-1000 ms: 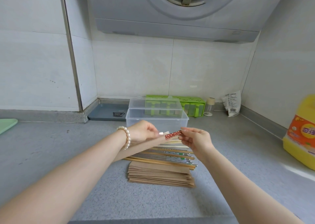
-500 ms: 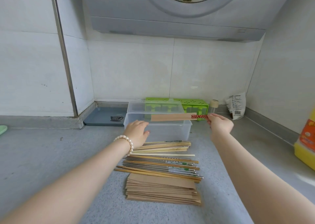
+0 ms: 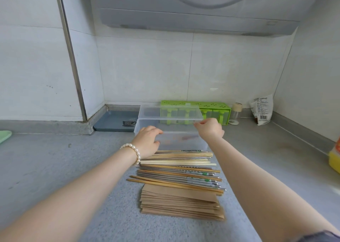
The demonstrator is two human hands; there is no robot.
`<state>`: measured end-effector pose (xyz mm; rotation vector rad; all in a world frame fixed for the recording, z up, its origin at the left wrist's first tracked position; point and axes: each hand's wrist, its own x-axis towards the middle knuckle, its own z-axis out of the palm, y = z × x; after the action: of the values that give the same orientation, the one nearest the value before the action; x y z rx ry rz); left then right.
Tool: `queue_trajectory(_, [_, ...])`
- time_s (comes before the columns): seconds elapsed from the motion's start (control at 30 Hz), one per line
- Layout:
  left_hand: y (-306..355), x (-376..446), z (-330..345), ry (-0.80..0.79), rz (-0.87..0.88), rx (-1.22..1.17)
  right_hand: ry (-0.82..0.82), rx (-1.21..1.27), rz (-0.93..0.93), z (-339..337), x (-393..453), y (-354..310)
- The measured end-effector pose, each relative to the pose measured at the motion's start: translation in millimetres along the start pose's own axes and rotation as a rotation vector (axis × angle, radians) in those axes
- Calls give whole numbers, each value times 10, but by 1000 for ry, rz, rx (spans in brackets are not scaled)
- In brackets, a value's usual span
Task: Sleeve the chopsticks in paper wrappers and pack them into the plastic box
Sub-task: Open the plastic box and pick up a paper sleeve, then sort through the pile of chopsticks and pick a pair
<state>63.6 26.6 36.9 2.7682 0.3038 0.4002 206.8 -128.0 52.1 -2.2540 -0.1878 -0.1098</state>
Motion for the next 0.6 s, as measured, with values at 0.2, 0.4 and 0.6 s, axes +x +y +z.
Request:
queue_trajectory(0.2, [-11,-45,-6,0,10,-34,131,25,-359,-60,-193,200])
queue_trajectory(0.4, [-45,-65,-24,-20,20,-60,36,45,-512,-201,-403,471])
queue_trajectory(0.6, [-33,-56,-44,-22,7,-66,-148,14,-382,-280,-438,644])
